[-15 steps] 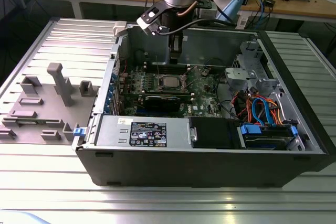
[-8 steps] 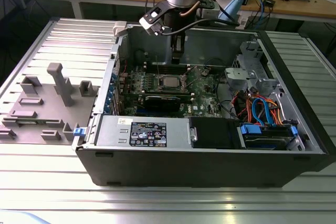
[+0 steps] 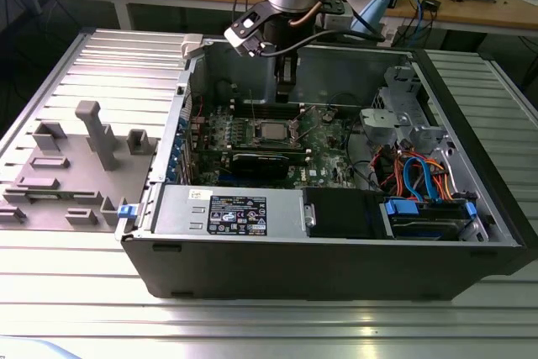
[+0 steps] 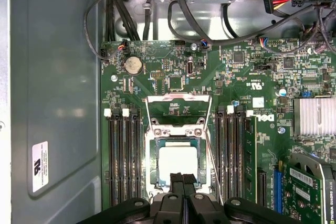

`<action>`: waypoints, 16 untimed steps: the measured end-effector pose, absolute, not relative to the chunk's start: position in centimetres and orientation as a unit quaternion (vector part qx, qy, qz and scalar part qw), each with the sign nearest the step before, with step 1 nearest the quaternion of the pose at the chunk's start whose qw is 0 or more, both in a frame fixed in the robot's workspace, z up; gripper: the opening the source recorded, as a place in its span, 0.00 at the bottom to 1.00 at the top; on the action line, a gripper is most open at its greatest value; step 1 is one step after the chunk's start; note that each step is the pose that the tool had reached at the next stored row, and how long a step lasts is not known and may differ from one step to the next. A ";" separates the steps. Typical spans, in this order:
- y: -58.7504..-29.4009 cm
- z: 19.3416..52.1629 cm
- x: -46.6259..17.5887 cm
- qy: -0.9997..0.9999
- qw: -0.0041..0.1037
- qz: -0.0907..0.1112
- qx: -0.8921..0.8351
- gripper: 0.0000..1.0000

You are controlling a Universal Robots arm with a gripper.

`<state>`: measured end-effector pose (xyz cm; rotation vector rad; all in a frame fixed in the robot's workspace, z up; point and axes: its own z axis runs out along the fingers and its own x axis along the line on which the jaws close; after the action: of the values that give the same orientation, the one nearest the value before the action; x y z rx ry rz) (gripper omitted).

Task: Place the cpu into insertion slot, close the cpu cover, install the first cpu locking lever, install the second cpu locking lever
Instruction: 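Close the cpu cover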

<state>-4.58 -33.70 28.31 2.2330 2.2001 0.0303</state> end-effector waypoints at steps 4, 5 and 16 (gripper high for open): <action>-33.7 28.3 -4.5 0.702 0.003 0.010 0.712 0.11; -33.7 28.3 -4.5 0.702 0.003 0.010 0.712 0.11; -33.7 28.3 -3.9 0.702 0.003 0.010 0.712 0.11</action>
<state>-3.92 -33.70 28.31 2.2329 2.2002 0.0305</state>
